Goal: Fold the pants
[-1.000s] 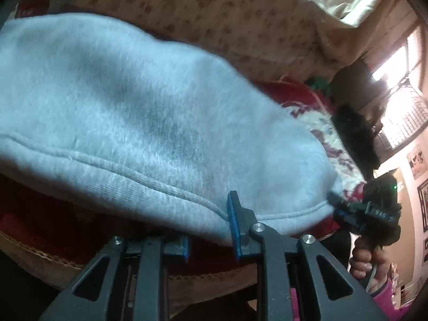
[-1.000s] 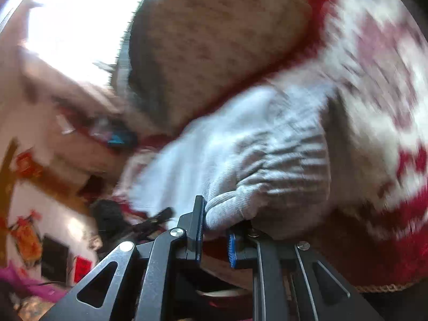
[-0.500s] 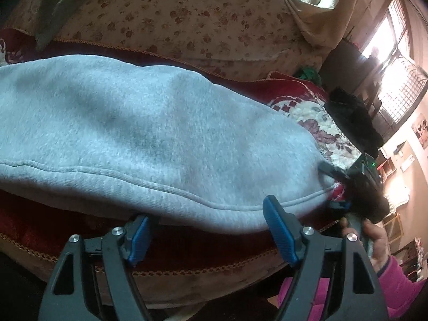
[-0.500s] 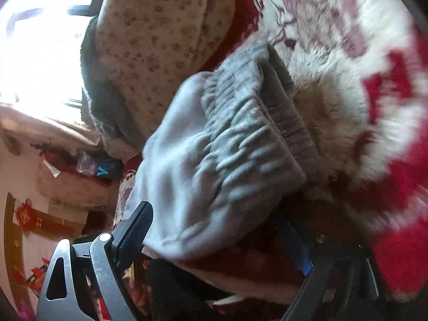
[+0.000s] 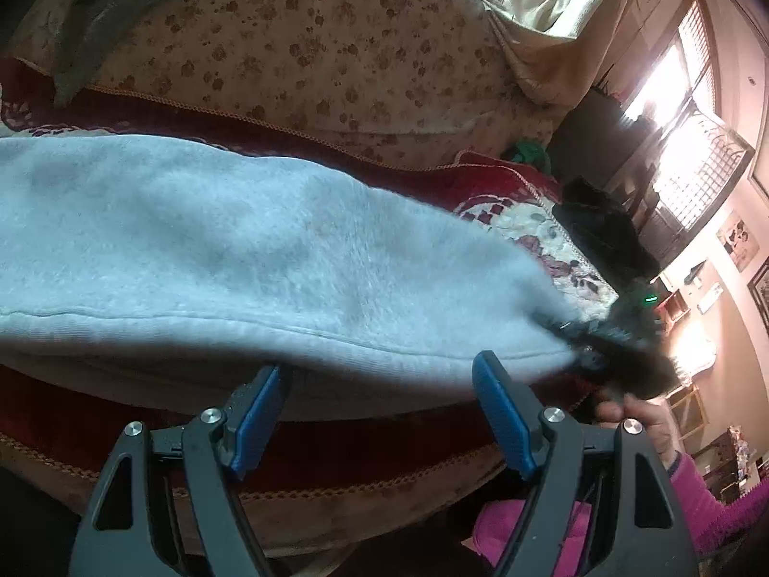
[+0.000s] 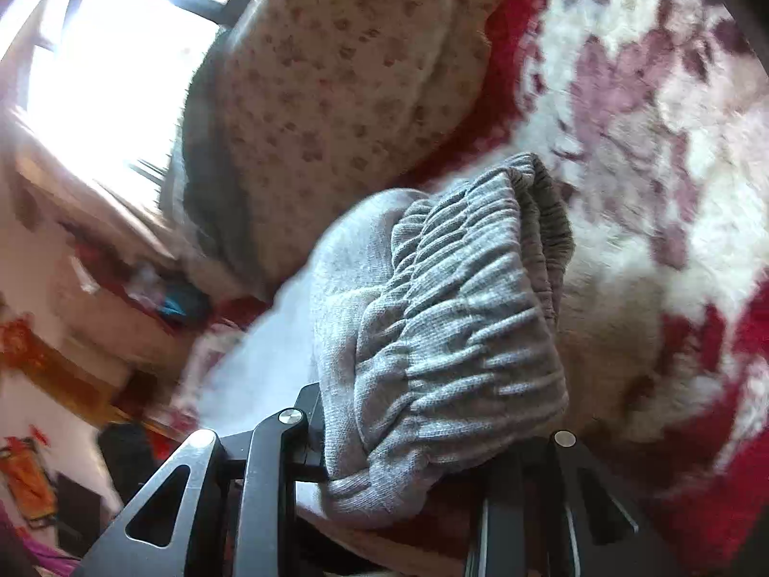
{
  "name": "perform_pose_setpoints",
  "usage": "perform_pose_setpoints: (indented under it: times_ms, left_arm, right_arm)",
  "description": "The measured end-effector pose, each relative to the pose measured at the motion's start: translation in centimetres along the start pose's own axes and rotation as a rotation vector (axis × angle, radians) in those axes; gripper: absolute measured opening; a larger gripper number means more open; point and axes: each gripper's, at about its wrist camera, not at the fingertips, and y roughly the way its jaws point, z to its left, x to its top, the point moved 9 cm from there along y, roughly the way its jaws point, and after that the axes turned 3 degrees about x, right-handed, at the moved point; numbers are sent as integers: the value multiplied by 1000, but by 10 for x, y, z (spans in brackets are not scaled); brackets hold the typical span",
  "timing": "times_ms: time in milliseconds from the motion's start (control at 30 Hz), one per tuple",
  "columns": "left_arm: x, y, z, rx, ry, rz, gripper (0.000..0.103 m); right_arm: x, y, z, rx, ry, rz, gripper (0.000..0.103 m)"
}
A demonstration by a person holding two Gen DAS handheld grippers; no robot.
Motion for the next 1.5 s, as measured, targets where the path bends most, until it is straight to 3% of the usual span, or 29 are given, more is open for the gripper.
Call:
perform_pose_setpoints:
  times_ms: [67, 133, 200, 267, 433, 500, 567, 667, 800, 900, 1033, 1100, 1200, 1500]
  left_arm:
    - [-5, 0, 6, 10, 2, 25, 77]
    - [-9, -4, 13, 9, 4, 42, 77]
    - [-16, -9, 18, -38, 0, 84, 81]
    - [-19, -16, 24, -50, -12, 90, 81]
    - [-9, -43, 46, -25, -54, 10, 81]
    - [0, -54, 60, -1, -88, -33, 82]
    - [11, -65, 81, 41, -128, -82, 85]
    - [21, -78, 122, 186, -183, -128, 86]
    - [27, -95, 182, 358, -273, -156, 86]
    - [28, -111, 227, 479, -342, -171, 86]
    - [32, -128, 264, 601, -368, -201, 86]
    - [33, -134, 275, 637, -371, -215, 86]
    - [36, -140, 288, 666, -379, -225, 86]
    - [36, -147, 322, 734, -421, -228, 86]
  right_arm:
    - [-10, 9, -14, -55, 16, 41, 34]
    - [-12, 6, -14, -106, -4, 50, 45]
    - [-11, 0, -15, -180, -10, 77, 56]
    - [-6, -11, -10, -243, -40, 83, 59]
    - [13, -47, 8, -540, -227, 30, 71]
    - [25, -55, 27, -577, -298, -13, 71]
    - [34, -44, 54, -530, -358, -18, 71]
    - [28, 2, 109, -362, -452, 49, 71]
    - [-5, 91, 178, -129, -543, 216, 74]
    - [-39, 161, 222, -49, -652, 332, 75]
    - [-74, 227, 257, 19, -705, 453, 76]
    - [-86, 251, 271, 39, -730, 481, 83]
    - [-98, 280, 293, 58, -765, 505, 91]
    - [-119, 334, 335, 67, -828, 544, 92]
